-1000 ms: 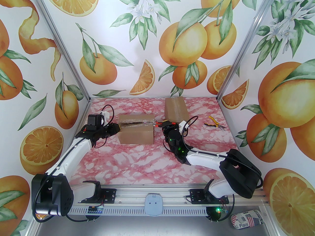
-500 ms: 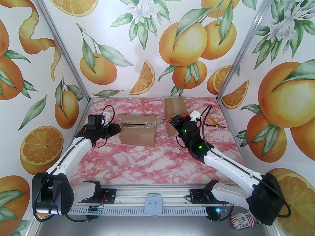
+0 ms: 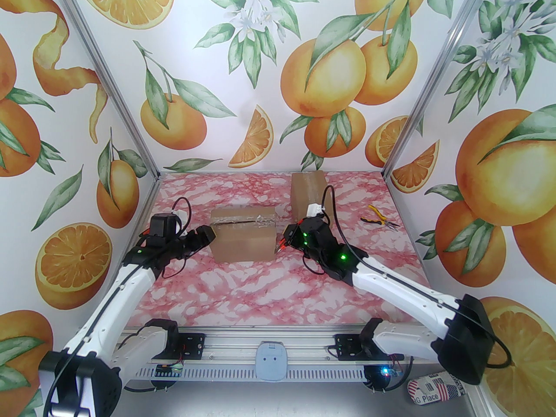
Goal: Unpack the express box
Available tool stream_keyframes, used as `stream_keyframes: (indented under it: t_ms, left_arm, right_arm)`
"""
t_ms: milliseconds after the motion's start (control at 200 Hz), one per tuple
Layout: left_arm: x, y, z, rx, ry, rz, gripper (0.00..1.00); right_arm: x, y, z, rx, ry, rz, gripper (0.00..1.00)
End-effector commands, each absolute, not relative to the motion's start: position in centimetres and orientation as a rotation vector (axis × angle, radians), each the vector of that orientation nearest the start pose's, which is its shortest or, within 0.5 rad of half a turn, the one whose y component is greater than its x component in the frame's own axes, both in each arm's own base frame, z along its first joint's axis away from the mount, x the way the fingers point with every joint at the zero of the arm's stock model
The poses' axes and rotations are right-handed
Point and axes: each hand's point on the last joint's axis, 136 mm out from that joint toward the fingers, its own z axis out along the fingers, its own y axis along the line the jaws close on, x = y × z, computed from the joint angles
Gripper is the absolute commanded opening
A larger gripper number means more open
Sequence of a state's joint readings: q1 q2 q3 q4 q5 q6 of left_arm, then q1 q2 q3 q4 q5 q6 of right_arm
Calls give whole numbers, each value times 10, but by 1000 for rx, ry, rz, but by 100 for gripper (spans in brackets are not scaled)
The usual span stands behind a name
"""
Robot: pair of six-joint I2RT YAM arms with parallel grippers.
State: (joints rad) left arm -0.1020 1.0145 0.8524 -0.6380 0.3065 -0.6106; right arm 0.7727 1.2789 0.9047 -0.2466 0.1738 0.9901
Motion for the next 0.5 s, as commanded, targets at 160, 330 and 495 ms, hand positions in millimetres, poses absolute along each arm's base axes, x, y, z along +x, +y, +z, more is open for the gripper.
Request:
stream_keyframes:
  t_ms: [160, 330, 495]
  left_arm:
    - [350, -84, 244, -1, 2316, -554, 94]
    - [409, -114, 213, 228, 2381, -703, 87]
    - [432, -112, 187, 288, 2454, -745, 80]
  right_arm:
    - [296, 293, 186, 307, 2338, 877, 0]
    - [316, 304, 178, 342, 2311, 847, 0]
    - [343, 311, 179, 369, 2287, 811, 0]
